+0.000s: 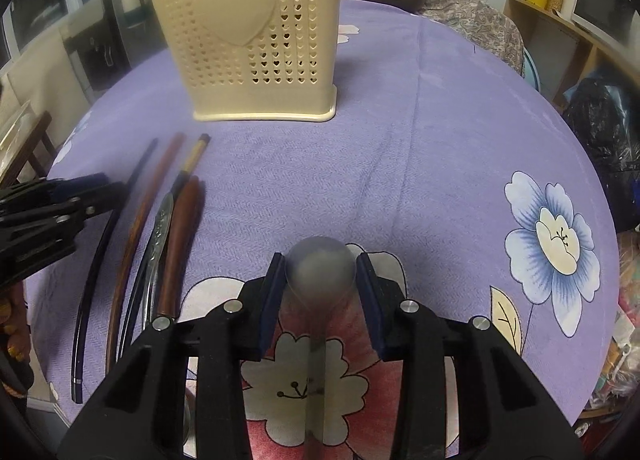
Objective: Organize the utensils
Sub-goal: 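Lower the left tool onto a black chopstick while the right tool grasps the clear plastic spoon, then lift the black chopstick and clear spoon and carry them above the holder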
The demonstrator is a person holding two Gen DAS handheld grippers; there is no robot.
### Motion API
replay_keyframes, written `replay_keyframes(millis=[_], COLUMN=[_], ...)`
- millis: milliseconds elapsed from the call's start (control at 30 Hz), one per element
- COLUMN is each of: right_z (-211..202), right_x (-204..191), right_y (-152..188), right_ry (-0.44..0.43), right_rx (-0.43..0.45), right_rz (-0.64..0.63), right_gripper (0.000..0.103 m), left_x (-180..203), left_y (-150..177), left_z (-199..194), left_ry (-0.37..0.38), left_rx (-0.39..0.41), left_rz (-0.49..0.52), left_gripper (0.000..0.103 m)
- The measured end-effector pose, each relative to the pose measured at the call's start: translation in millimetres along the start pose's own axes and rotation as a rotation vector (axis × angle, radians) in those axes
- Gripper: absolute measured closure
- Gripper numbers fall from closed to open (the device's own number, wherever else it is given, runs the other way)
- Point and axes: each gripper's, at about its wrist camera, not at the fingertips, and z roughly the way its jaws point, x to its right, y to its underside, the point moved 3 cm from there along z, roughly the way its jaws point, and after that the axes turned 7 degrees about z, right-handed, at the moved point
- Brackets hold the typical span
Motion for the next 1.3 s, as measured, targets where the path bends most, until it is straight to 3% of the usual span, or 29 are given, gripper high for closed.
replay_keyframes(millis=[100, 333, 667, 867, 1300], right_z=[0, 1, 0, -9, -82], right_x=[-1, -3, 0, 4, 6], right_y=[0, -2, -2, -2, -18], right_ry=[0.0, 0.013, -0.01, -0.05, -0.166], right_rx=[0.002, -0.01, 0.005, 0.044, 0.223], right_rz=[0.002, 0.01, 0.013, 0.05, 0.06], right_gripper=[0.066, 0.066, 0.066, 0.066, 0.066], left_x=[0, -1, 1, -6, -19], left_y=[-5, -20, -23, -28, -49], left_z=[5, 15, 16, -6, -114], left_ry=[-0.044, -0.053, -0.028, -0.006, 0.056], left_rx=[0.004, -0.015, -0.001, 0.069, 0.326], left_rz=[0.021, 0.031, 0.02, -0.014, -0.036], left_gripper=[0.078, 0.094, 0.095, 0.095, 0.096])
